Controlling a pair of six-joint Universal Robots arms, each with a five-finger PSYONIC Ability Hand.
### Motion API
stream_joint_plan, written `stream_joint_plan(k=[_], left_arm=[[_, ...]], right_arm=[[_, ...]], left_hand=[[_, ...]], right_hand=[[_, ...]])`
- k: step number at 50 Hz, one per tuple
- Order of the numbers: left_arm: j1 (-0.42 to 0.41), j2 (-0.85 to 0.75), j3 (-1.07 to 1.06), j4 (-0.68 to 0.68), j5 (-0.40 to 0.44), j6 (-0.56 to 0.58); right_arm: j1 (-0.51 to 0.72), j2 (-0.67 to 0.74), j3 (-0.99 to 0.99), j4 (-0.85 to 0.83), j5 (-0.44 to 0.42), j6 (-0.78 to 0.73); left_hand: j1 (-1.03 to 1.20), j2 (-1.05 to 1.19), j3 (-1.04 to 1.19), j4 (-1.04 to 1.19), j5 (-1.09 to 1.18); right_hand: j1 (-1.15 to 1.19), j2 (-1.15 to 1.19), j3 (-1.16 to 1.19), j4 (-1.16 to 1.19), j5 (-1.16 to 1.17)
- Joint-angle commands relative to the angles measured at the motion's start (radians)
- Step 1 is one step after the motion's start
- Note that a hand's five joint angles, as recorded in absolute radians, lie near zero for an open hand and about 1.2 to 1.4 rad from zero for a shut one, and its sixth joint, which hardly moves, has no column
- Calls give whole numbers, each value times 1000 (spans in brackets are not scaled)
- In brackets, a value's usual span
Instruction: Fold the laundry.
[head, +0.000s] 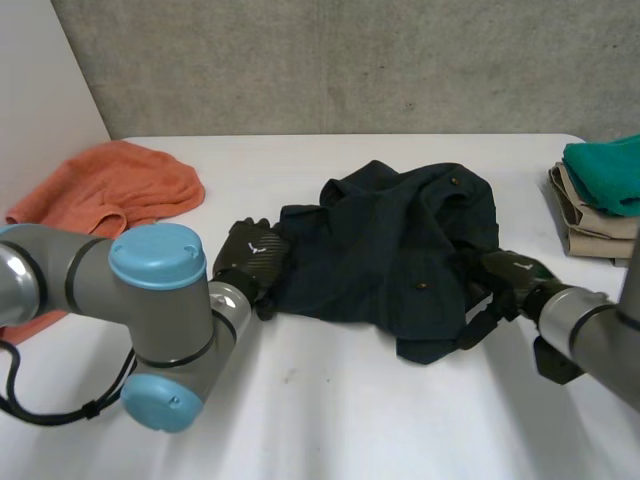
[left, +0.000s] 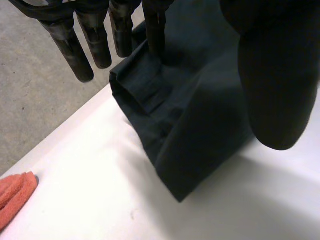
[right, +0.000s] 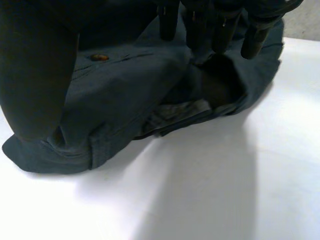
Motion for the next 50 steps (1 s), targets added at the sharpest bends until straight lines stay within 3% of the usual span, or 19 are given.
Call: stream_joint_plan(k=[1, 2, 3, 8, 13, 16, 22, 25, 30, 35, 43, 47, 50], left_arm=[[19, -118, 95, 28, 60, 66], [19, -127, 101, 28, 62, 67], [19, -133, 107, 28, 59, 67], [17, -133, 133, 30, 53, 66], [8, -71, 144, 50, 27, 66], [12, 77, 139, 73, -18, 55], [-3, 368, 148, 114, -52, 56], [-12, 475, 156, 140, -53, 56], [-18, 612, 220, 166, -58, 59], [-20, 571, 306, 166, -52, 61], [57, 266, 411, 159, -41, 69], [106, 94, 478, 166, -22, 67], [132, -35, 558, 168, 8, 69]], right_arm=[[81, 107, -45, -89, 45, 110], [89, 112, -49, -94, 51, 121], [96, 119, -55, -100, 65, 129], [112, 119, -62, -146, 97, 133], [112, 57, -92, -183, 107, 71], [104, -90, -146, -145, 100, -125], [103, -229, -294, 6, 114, -500], [101, -291, -386, 90, 114, -583], [104, -407, -535, 216, 105, -598], [83, -393, -620, 276, 93, -600], [87, -128, -649, 256, 79, -574], [89, 36, -678, 135, 102, -513], [110, 209, -719, -76, 206, -436]], left_hand=[[267, 273, 274, 273, 268], [323, 329, 330, 329, 324], [379, 384, 386, 385, 380], [1120, 1126, 1127, 1126, 1121], [1125, 1130, 1131, 1131, 1126], [1125, 1130, 1131, 1131, 1126], [1125, 1130, 1131, 1131, 1126], [1125, 1130, 1131, 1131, 1126], [1125, 1130, 1131, 1131, 1126], [1125, 1130, 1131, 1131, 1126], [1125, 1130, 1131, 1131, 1126], [1125, 1130, 1131, 1131, 1126], [1125, 1130, 1131, 1131, 1126]], right_hand=[[138, 148, 151, 151, 144], [200, 209, 213, 212, 205], [433, 443, 446, 445, 438], [1159, 1169, 1172, 1172, 1165], [1168, 1178, 1181, 1181, 1174], [1168, 1178, 1181, 1181, 1174], [1168, 1178, 1181, 1181, 1174], [1168, 1178, 1181, 1181, 1174], [1168, 1178, 1181, 1181, 1174], [1168, 1178, 1181, 1181, 1174], [1168, 1178, 1181, 1181, 1174], [1168, 1178, 1181, 1181, 1174], [1168, 1178, 1181, 1181, 1174]])
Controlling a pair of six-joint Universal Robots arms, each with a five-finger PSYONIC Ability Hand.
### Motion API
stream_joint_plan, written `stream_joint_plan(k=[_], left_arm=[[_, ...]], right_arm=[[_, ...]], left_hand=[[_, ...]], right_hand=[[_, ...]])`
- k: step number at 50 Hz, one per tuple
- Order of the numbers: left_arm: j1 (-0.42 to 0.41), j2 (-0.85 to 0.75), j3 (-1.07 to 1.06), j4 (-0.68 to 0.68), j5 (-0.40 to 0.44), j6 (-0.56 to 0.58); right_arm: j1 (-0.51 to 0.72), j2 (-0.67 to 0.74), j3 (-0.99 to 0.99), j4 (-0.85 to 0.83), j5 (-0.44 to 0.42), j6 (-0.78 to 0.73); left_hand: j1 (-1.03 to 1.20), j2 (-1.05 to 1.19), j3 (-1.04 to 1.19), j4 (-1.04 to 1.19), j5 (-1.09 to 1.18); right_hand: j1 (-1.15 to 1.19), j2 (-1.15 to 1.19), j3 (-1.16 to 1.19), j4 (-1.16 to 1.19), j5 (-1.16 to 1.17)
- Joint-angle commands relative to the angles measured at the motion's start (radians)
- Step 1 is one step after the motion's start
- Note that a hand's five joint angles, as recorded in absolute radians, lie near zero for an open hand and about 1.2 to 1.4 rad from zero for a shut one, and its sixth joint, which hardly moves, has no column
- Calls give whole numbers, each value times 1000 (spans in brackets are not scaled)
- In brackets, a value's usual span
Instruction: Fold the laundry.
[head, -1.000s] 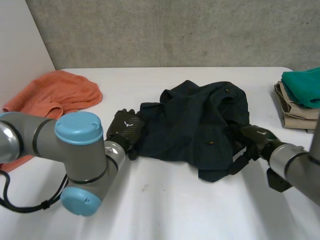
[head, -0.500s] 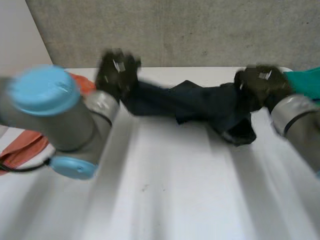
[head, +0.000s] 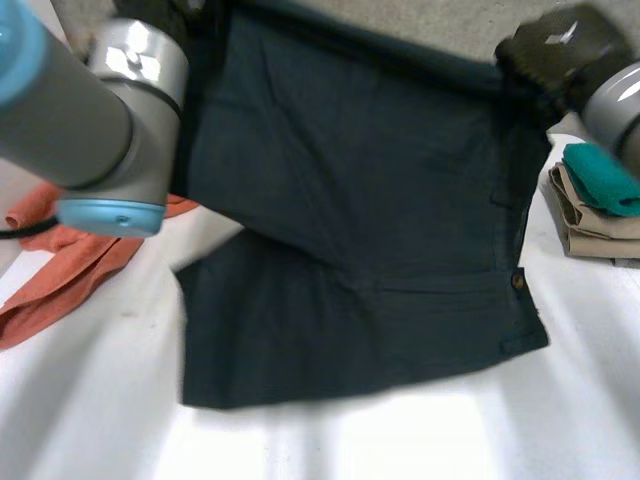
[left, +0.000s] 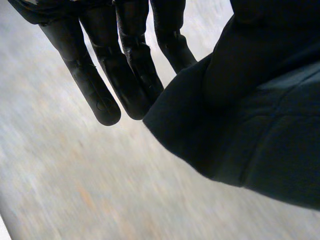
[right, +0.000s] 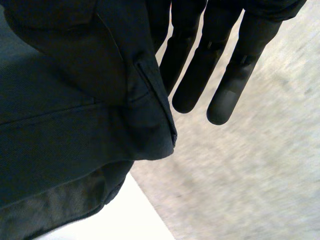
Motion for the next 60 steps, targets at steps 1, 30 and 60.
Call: stream_joint_plan(k=[1, 30, 60], left_arm=[[72, -302, 170, 9, 63, 0], [-142, 231, -700, -230, -23, -127], [-176, 26, -737, -325, -14, -257]], right_arm=[[33, 307, -64, -329, 144, 124], [-154, -85, 648, 31, -236, -319], [-315, 191, 734, -427, -530, -346]], left_hand=[[241, 199, 203, 199, 239], [-464, -505, -501, -506, -466], [-651, -693, -689, -694, -653]], right_hand=[[203, 121, 74, 66, 96], [-503, -585, -632, -640, -610], [-339, -421, -468, -476, -446]])
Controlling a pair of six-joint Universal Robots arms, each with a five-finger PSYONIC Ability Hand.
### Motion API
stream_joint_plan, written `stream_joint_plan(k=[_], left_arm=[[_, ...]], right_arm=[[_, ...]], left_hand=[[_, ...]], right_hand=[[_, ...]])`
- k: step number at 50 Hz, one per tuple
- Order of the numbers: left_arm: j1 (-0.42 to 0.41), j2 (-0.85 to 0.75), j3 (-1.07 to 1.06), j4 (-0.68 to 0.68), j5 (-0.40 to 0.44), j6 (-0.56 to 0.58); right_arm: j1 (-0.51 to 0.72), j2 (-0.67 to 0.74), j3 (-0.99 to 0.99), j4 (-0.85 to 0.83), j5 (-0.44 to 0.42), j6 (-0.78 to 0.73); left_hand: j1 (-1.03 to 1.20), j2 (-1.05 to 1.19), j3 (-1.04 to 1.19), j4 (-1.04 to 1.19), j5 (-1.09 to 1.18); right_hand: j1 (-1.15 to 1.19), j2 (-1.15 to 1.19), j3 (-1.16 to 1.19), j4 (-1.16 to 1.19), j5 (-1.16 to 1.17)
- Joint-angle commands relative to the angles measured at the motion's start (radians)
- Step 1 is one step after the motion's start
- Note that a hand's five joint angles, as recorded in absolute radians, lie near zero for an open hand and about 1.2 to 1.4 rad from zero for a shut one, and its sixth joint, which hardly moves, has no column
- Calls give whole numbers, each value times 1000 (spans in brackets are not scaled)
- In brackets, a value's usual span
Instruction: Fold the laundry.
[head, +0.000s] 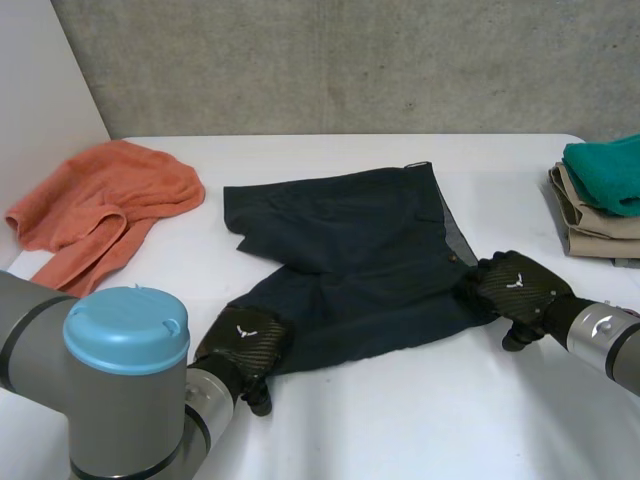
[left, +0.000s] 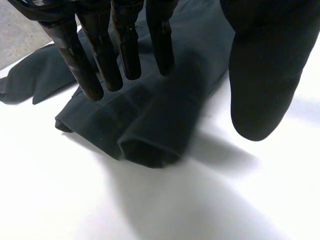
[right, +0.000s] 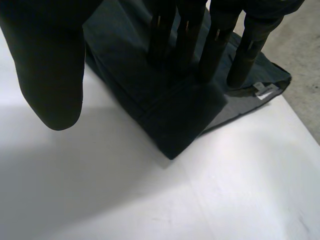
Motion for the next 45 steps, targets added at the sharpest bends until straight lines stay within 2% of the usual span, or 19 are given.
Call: stream_joint_plan(k=[1, 6, 10, 14, 15, 17, 18, 25, 29, 36, 39, 40, 45], left_arm=[[-7, -19, 10, 39, -1, 2], [-15, -19, 11, 50, -3, 5], [-16, -33, 19, 58, -6, 7], [-16, -54, 39, 88, -9, 5], [-16, -60, 43, 108, -9, 7], [-16, -65, 48, 133, -10, 7], [-16, -65, 51, 143, -12, 8], [-15, -67, 88, 150, -61, 48], [-24, -13, 77, 90, -75, 71], [-44, 150, 92, -79, -76, 67], [-60, 194, 89, -197, -76, 67], [-83, 208, 91, -276, -75, 65], [-159, 219, 91, -459, -69, 59]], right_arm=[[7, 55, -47, -94, 10, 64], [44, 93, -83, -151, 44, 100], [59, 121, -102, -161, 78, 105], [76, 156, -126, -179, 87, 103], [77, 162, -131, -182, 89, 105], [81, 171, -140, -190, 90, 105], [84, 173, -148, -199, 95, 107], [94, 146, -140, -191, 159, 120], [90, 54, -117, -98, 171, 128], [79, -103, -114, 244, 174, 64], [45, -172, -111, 403, 193, 1], [35, -190, -110, 442, 200, -18], [-33, -316, -90, 669, 234, -126]], left_hand=[[16, 24, 25, 37, 42], [25, 33, 34, 46, 51], [121, 130, 130, 143, 147], [455, 464, 465, 477, 482], [622, 631, 631, 643, 648], [805, 813, 814, 826, 831], [896, 904, 905, 917, 922], [905, 914, 914, 926, 931], [905, 914, 914, 926, 931], [905, 914, 914, 926, 931], [905, 914, 914, 926, 931], [905, 914, 914, 926, 931], [905, 914, 914, 926, 931]], right_hand=[[254, 252, 239, 238, 233], [304, 302, 289, 288, 283], [336, 334, 322, 320, 316], [374, 372, 360, 358, 354], [429, 428, 415, 413, 409], [614, 612, 600, 598, 594], [850, 849, 836, 834, 830], [893, 891, 879, 877, 872], [893, 891, 879, 877, 872], [893, 891, 879, 877, 872], [893, 891, 879, 877, 872], [893, 891, 879, 877, 872], [893, 891, 879, 877, 872]])
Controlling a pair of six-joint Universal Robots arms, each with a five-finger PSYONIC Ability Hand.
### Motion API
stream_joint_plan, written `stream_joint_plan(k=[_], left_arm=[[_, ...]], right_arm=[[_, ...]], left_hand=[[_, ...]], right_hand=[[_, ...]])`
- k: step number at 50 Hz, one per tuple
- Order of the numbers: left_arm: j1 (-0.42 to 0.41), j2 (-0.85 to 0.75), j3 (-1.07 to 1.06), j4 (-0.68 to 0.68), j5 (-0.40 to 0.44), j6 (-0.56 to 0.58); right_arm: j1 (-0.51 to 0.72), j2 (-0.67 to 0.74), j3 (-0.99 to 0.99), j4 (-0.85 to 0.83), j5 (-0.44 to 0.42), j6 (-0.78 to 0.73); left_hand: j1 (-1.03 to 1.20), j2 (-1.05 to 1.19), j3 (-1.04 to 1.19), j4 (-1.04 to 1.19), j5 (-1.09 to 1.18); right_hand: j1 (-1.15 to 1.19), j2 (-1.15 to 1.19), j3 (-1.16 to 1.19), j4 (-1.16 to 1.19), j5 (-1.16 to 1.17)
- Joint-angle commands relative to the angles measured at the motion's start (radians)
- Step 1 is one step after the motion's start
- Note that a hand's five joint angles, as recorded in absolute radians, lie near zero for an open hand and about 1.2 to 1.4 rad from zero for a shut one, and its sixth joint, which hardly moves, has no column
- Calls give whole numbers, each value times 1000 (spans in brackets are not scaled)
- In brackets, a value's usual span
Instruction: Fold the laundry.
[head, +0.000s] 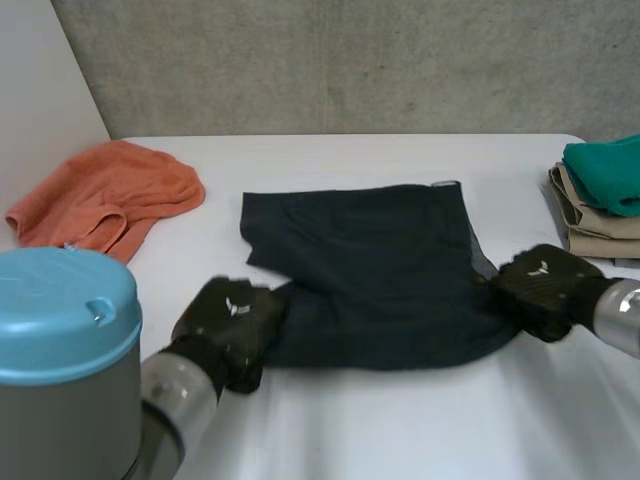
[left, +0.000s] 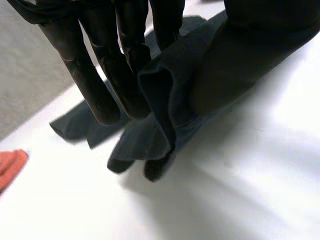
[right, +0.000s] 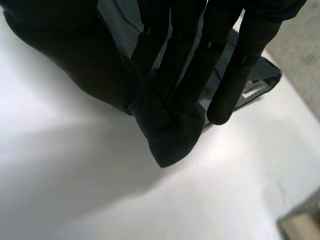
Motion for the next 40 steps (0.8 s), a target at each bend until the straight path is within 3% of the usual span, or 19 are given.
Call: stream_joint_plan(k=[1, 5, 8, 16, 21, 27, 32, 40], left_arm=[[-98, 30, -2, -271, 10, -9], [-109, 21, 1, -289, 7, -11], [-83, 7, 15, -210, 5, -3], [73, -98, 109, 81, 0, 18], [112, -218, 210, 152, 3, 87], [150, -321, 357, 207, 8, 175], [198, -411, 472, 333, 13, 210], [233, -624, 661, 451, 28, 273]], right_arm=[[-98, -167, 30, 339, 33, -168], [-115, -178, 44, 379, 13, -228], [-109, -177, 50, 356, -14, -222], [-45, -23, -36, 117, -38, -13], [52, 44, -130, -48, 25, 142], [138, 127, -242, -199, 122, 161], [207, 230, -356, -361, 183, 199], [224, 446, -502, -552, 194, 232]], left_hand=[[257, 201, 207, 199, 230], [257, 201, 207, 199, 230], [257, 201, 207, 199, 230], [257, 201, 207, 199, 230], [257, 201, 207, 199, 230], [257, 201, 207, 199, 230], [257, 201, 207, 199, 230], [257, 201, 207, 199, 230]], right_hand=[[302, 218, 210, 198, 228], [302, 218, 210, 198, 228], [302, 218, 210, 198, 228], [302, 218, 210, 198, 228], [302, 218, 210, 198, 228], [302, 218, 210, 198, 228], [302, 218, 210, 198, 228], [302, 218, 210, 198, 228]])
